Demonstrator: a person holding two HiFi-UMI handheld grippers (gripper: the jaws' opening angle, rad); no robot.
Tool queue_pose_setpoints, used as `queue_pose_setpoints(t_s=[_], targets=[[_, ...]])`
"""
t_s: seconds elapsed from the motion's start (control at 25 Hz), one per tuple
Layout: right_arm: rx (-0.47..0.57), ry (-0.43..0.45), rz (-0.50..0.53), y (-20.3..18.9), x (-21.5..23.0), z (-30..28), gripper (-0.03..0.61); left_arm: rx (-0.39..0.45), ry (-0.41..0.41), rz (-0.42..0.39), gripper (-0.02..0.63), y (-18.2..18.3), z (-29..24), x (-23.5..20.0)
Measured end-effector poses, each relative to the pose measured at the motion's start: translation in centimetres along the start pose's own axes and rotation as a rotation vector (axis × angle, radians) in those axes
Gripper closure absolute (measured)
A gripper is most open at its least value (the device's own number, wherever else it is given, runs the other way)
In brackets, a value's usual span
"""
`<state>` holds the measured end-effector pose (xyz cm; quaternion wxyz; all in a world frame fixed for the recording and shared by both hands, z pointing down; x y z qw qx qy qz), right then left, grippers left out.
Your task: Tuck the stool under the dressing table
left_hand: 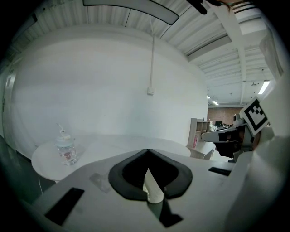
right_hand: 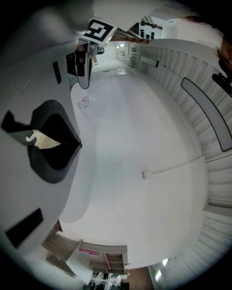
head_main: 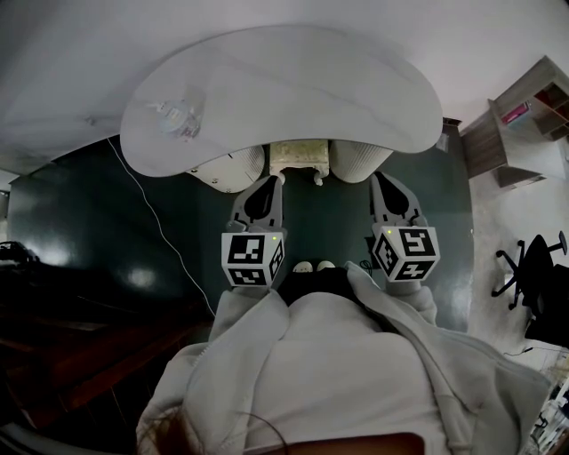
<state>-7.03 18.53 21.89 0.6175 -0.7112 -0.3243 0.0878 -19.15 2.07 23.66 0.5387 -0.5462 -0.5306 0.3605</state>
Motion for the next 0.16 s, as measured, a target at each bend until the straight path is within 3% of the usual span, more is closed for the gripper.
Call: queue_pose_setpoints(t_s=[0.16], targets=[[-0.010,0.007,0.008,-0.46,0.04,0.31,0.529,0.000,-0.004,0.001,0.598,-0.21,0.15,0.56]])
Point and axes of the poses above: the fingertips, and each gripper's own axes: z backward along the fingers, x to its right, y out of its top, the point moved 2 cm from there along z, backward along the fingers, and after that the axes turned 14 degrees about -z, right-handed, at the moved point
